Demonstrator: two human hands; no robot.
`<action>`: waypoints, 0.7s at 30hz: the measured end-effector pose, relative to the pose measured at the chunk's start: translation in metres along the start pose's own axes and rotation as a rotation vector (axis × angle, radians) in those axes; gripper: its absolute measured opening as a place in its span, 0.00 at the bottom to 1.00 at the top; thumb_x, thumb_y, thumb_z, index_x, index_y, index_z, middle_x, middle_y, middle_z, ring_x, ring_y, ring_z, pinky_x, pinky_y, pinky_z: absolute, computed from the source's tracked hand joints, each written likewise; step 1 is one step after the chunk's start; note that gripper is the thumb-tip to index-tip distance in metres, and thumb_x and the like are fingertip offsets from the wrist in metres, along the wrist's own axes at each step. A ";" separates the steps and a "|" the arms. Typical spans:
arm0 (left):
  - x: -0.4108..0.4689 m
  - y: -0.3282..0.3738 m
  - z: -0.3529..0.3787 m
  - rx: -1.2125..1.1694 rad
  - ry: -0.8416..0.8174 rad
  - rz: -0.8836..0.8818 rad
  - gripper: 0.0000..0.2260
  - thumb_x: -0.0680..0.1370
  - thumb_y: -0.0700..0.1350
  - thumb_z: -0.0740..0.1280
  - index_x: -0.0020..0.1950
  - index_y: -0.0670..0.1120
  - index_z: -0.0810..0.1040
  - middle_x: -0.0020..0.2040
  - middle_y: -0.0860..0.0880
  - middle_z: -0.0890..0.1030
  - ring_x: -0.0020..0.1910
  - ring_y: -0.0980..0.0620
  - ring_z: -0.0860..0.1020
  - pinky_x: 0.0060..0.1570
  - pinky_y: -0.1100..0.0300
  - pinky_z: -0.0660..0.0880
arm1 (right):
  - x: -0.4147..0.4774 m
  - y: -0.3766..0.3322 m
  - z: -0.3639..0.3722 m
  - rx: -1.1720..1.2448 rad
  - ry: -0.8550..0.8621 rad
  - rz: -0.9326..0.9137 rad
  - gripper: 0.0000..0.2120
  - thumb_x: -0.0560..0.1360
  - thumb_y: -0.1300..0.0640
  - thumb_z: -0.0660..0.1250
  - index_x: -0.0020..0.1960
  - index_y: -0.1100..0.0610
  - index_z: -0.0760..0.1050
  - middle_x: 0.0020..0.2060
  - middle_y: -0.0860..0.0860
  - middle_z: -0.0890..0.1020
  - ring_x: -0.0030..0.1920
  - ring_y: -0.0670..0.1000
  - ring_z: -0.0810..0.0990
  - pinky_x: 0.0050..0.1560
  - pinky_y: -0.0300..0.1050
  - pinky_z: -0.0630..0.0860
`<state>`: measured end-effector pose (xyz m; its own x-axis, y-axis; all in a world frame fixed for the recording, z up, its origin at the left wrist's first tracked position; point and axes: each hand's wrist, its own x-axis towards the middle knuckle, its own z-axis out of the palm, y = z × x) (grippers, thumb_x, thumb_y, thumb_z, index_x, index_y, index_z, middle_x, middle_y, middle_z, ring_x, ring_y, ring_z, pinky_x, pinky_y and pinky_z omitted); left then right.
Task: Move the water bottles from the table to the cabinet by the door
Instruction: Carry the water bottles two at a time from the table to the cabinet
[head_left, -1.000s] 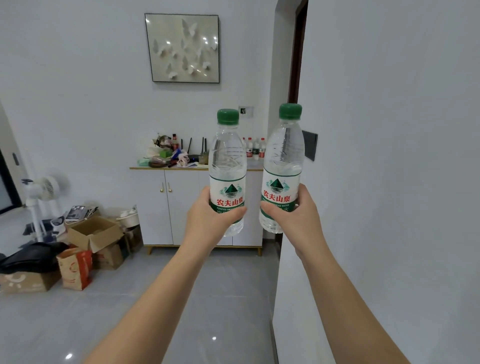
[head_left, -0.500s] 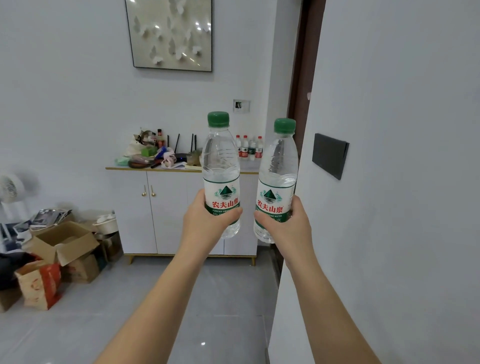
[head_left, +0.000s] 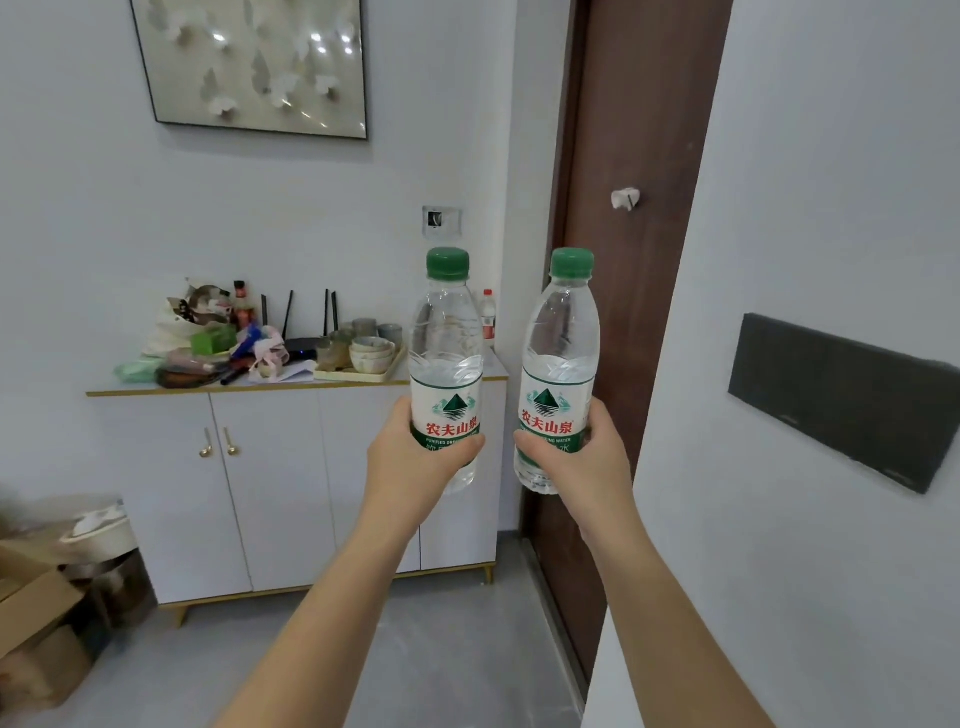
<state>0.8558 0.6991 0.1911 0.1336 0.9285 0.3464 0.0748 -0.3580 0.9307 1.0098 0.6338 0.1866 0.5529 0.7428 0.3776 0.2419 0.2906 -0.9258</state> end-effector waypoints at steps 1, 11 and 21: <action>0.012 -0.007 0.000 -0.007 -0.001 -0.013 0.22 0.67 0.45 0.79 0.57 0.53 0.75 0.49 0.57 0.82 0.48 0.58 0.80 0.45 0.62 0.77 | 0.010 0.005 0.007 -0.009 0.002 0.001 0.28 0.67 0.58 0.79 0.63 0.47 0.72 0.53 0.41 0.82 0.53 0.41 0.81 0.51 0.39 0.79; 0.127 -0.065 0.008 -0.029 0.006 -0.063 0.22 0.67 0.45 0.79 0.57 0.53 0.76 0.49 0.56 0.82 0.48 0.58 0.80 0.44 0.62 0.77 | 0.114 0.063 0.065 -0.023 0.004 0.011 0.26 0.66 0.59 0.79 0.60 0.46 0.74 0.51 0.43 0.83 0.52 0.42 0.82 0.53 0.45 0.80; 0.282 -0.124 0.053 -0.021 0.030 -0.045 0.24 0.66 0.43 0.79 0.59 0.54 0.76 0.49 0.57 0.83 0.48 0.58 0.81 0.43 0.63 0.77 | 0.283 0.138 0.122 0.002 -0.017 -0.013 0.27 0.65 0.60 0.80 0.59 0.47 0.74 0.51 0.44 0.83 0.52 0.45 0.82 0.55 0.49 0.81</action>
<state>0.9370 1.0002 0.1672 0.1011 0.9462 0.3075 0.0597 -0.3143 0.9474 1.1025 0.9573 0.1629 0.5357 0.7493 0.3893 0.2477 0.3012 -0.9208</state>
